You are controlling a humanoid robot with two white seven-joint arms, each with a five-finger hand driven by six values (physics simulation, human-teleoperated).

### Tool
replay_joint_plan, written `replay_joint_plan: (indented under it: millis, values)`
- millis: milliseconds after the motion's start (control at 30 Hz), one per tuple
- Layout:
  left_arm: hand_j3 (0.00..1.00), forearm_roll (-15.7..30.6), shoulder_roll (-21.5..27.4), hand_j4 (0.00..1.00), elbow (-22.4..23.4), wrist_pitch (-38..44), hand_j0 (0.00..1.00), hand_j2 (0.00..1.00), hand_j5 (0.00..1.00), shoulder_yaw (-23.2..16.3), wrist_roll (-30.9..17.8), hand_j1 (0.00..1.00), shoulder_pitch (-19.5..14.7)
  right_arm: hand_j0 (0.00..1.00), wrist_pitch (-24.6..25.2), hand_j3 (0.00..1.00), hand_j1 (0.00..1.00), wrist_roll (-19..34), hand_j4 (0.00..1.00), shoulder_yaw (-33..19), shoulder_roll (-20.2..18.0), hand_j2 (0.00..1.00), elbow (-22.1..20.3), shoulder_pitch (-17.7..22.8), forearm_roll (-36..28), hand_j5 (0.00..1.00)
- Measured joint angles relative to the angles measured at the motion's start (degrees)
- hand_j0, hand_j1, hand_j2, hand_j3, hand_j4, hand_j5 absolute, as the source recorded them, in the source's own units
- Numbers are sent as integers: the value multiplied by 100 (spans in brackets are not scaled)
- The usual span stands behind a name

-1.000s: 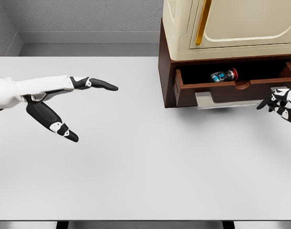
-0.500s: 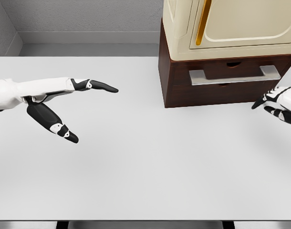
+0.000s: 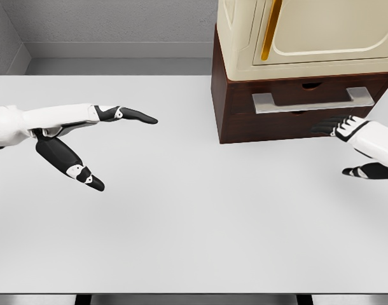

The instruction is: Put the switch into the drawer with left arm, and close the drawer with right arm

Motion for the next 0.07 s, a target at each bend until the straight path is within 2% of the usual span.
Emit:
replay_joint_plan:
  millis: [67]
  values:
    - [100, 1, -4, 100, 0, 0, 100, 100, 100, -8, 0, 100, 0, 100, 0, 100, 100, 0, 100, 27, -19, 100, -20, 0, -1, 100]
